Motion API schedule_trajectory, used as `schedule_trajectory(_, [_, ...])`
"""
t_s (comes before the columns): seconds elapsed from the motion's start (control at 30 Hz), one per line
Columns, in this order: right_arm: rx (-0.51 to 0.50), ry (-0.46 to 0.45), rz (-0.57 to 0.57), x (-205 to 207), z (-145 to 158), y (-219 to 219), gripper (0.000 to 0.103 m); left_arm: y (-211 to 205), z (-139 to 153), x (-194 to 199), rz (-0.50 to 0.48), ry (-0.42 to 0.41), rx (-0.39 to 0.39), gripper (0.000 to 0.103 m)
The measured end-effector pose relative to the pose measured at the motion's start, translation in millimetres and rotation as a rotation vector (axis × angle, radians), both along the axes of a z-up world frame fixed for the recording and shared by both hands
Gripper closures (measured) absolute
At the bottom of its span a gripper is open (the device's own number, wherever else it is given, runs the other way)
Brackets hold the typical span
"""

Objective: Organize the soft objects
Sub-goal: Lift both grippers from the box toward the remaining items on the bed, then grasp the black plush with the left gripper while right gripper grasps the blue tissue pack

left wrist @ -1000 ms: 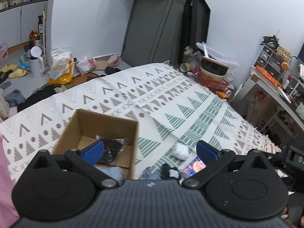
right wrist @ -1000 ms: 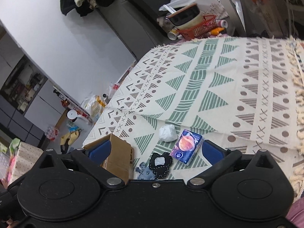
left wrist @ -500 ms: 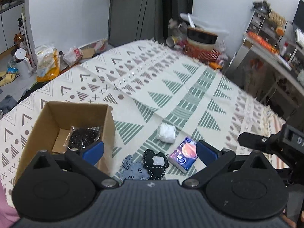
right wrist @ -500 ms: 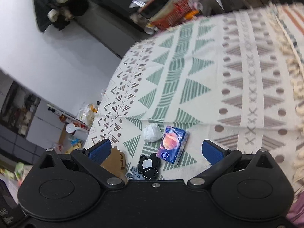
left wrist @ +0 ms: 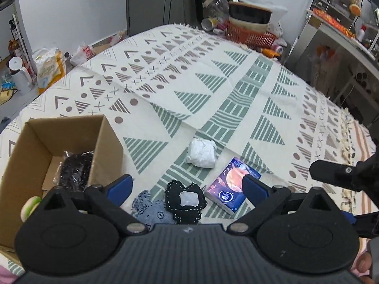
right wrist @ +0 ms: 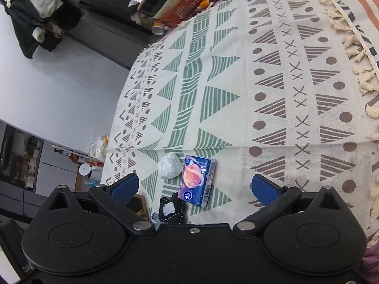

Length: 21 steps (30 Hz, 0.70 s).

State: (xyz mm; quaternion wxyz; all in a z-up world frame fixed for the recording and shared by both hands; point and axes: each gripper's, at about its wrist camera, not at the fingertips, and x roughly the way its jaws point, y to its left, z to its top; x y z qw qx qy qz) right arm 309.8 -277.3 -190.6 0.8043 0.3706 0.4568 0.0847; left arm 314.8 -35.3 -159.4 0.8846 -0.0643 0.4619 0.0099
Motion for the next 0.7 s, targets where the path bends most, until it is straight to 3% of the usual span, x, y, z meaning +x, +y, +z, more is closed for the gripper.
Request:
schedule_trajectory(0.3, [0.026, 0.059, -0.013, 12.2, -19.4, -2.2, 0.001, -8.4, -33.2, 17.4, -0.012, 0.079, 0.001, 0.035])
schedule_trajectory(0.7, [0.027, 0.112, 0.029, 35.4, -44.0, 12.3, 0.002, -1.2, -75.5, 35.6, 0.01, 0.177, 0.019, 0.038])
